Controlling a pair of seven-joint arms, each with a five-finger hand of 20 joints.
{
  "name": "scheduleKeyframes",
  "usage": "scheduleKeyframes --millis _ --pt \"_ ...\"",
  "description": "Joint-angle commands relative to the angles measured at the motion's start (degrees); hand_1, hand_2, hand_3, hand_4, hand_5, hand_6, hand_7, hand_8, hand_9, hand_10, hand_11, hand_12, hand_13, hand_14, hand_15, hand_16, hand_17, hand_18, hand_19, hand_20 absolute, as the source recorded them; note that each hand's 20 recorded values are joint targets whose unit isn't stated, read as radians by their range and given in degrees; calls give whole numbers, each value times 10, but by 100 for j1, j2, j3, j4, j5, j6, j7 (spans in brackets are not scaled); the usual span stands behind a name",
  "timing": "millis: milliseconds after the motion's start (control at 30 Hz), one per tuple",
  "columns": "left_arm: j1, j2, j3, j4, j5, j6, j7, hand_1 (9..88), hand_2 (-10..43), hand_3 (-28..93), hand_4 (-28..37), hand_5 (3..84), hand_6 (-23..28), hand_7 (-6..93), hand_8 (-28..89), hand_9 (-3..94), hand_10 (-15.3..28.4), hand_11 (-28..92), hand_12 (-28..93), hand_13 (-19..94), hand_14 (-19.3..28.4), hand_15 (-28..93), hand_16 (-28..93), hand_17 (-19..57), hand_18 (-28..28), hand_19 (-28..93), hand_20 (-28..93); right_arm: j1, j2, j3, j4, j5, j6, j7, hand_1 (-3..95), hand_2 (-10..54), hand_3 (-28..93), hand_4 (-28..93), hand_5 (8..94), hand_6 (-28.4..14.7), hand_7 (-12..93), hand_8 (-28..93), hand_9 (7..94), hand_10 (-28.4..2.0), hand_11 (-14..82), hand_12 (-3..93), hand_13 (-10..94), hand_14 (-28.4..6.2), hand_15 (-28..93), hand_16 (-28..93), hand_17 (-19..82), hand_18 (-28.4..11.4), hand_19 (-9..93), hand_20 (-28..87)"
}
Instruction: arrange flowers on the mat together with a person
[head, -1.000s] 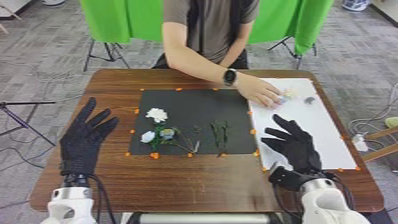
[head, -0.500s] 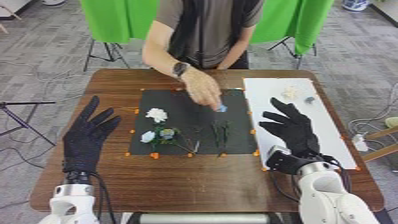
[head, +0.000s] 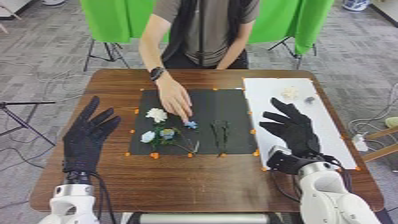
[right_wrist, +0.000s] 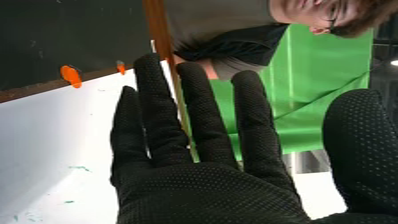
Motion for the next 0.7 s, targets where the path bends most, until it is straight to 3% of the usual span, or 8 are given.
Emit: scheduleKeyframes --millis 33,200,367,433,533,700 --pt "82 9 41 23 -12 -25 -17 209 85 750 -283 324 45 105 -92 371 173 208 106 304 233 426 -63 -33 255 629 -24 -77 92 33 -76 -48 30 -24 143 141 740 -274 420 17 128 -128 478 -164 119 138 360 -208 373 126 15 -205 459 192" --pt "97 86 45 2 -40 25 65 210 85 750 -283 324 46 107 -92 371 174 209 106 304 234 429 -63 -33 255 631 -24 7 336 107 -139 -293 369 75 158 126 742 -268 422 15 125 -125 494 -172 143 147 385 -206 418 133 32 -205 476 200" --pt "110 169 48 -38 -71 87 166 211 85 749 -283 324 47 107 -93 372 173 210 106 303 232 429 -65 -32 255 634 -25 415 829 164 -188 -1228 1171 888 184 98 741 -256 425 26 134 -125 512 -192 219 163 429 -187 555 112 77 -220 566 232" --pt "135 217 55 -75 -90 122 183 211 85 751 -283 324 47 107 -93 372 173 211 106 304 233 430 -65 -32 255 635 -26 710 1091 123 -148 -1710 1499 1468 190 91 739 -255 427 25 136 -126 521 -193 240 166 445 -186 583 105 91 -222 584 235" --pt "141 300 95 -114 -120 184 277 212 85 750 -283 324 48 108 -92 372 174 212 106 304 234 432 -66 -32 256 637 -26 1993 1756 -997 365 -3431 2824 2966 217 78 743 -247 452 13 147 -129 567 -185 288 169 503 -176 624 99 133 -219 633 241" --pt "144 380 115 -159 -146 225 373 214 86 750 -283 325 49 109 -92 372 176 214 106 304 234 433 -66 -32 257 641 -26 3227 2194 -1689 1056 -4525 2838 4450 246 62 745 -243 486 2 155 -134 625 -178 348 178 562 -157 667 105 167 -219 673 241"
